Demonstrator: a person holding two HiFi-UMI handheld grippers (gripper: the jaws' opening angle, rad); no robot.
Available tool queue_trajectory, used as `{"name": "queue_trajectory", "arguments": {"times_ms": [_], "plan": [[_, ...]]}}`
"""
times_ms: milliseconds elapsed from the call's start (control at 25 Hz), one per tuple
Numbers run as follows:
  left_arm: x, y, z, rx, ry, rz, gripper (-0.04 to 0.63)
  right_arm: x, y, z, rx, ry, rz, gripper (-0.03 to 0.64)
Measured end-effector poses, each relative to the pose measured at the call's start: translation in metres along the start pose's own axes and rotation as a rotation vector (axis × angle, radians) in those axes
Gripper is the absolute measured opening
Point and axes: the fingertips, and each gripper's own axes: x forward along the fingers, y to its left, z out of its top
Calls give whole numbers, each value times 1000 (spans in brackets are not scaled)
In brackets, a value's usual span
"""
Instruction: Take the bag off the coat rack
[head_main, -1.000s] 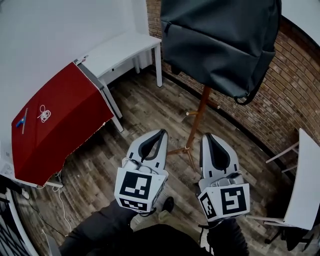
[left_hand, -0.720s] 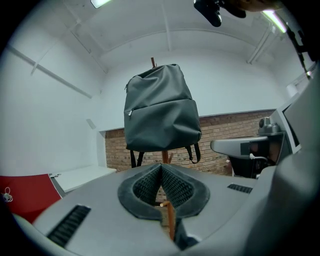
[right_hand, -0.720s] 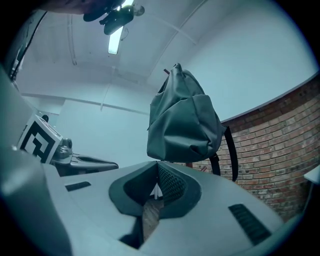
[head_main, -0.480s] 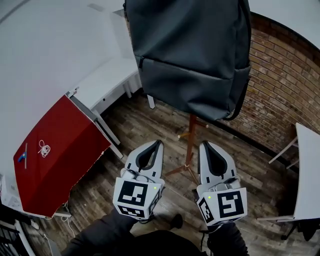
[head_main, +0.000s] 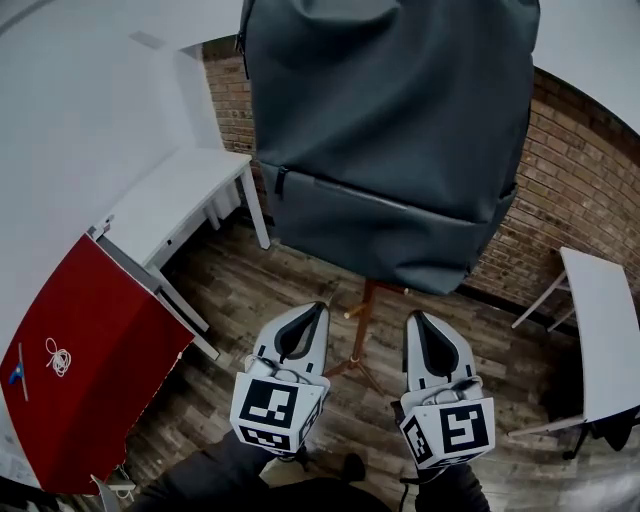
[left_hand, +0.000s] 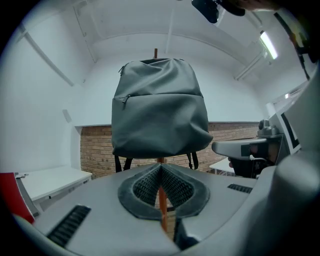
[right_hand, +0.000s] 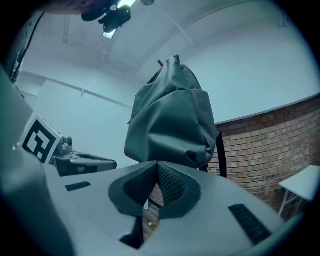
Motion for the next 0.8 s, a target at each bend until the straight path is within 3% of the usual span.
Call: {"name": "queue_trajectory", "arguments": {"times_ms": [480, 600, 800], "plan": [[32, 107, 15, 0, -63, -128, 9, 7, -35, -2, -12, 5, -345, 6], [28, 119, 39, -10, -89, -135, 9, -4, -48, 21, -33, 0, -367, 6], [21, 150, 98, -36, -142, -80, 11, -20, -81, 81, -78, -21, -392, 6]]}}
